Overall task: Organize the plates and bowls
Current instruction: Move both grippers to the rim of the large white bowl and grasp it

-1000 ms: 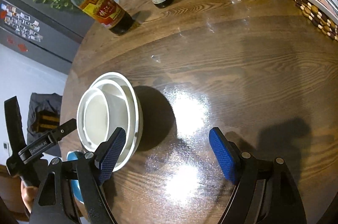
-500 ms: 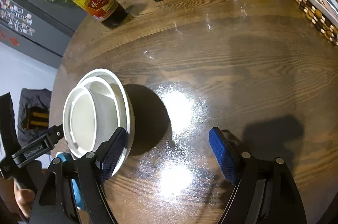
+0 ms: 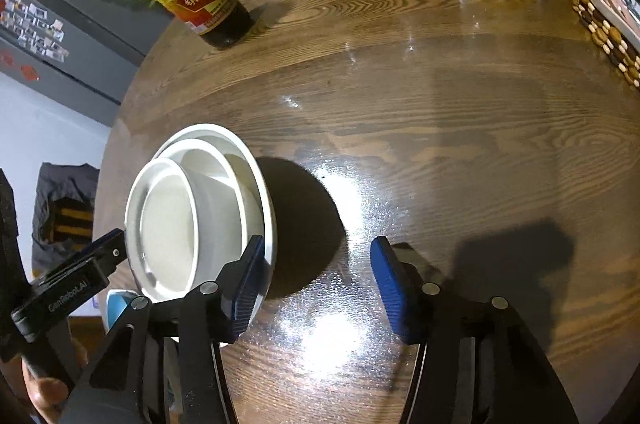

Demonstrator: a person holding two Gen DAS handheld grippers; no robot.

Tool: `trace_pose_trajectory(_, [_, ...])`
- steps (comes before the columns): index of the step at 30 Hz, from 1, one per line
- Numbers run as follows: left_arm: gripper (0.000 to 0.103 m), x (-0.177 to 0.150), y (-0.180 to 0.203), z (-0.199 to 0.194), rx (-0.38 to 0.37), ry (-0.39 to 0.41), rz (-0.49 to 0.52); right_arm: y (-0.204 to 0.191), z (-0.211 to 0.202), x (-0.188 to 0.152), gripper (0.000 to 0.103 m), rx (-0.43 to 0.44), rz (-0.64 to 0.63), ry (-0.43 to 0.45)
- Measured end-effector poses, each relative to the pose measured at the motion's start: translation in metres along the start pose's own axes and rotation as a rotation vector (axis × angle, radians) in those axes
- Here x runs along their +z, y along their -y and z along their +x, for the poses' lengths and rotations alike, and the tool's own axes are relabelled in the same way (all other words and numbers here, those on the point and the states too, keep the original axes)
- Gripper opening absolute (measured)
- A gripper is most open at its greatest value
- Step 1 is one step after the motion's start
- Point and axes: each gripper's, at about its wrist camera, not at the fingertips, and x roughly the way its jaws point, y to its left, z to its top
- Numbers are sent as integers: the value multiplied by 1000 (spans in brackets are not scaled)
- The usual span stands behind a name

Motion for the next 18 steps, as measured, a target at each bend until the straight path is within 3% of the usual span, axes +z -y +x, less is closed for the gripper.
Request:
trace_pose_trajectory(7, [31,-1,9,-1,1,18,-1,-4,-1,0,48,1,-5,4])
trace_pose_trajectory(11, [18,-1,14,0,1,25,6,-9,-2,-1,39,-1,-19,7])
trace_pose_trajectory(18, [6,0,22,1,12,33,31,-17,-3,0,29,-11,-51,9])
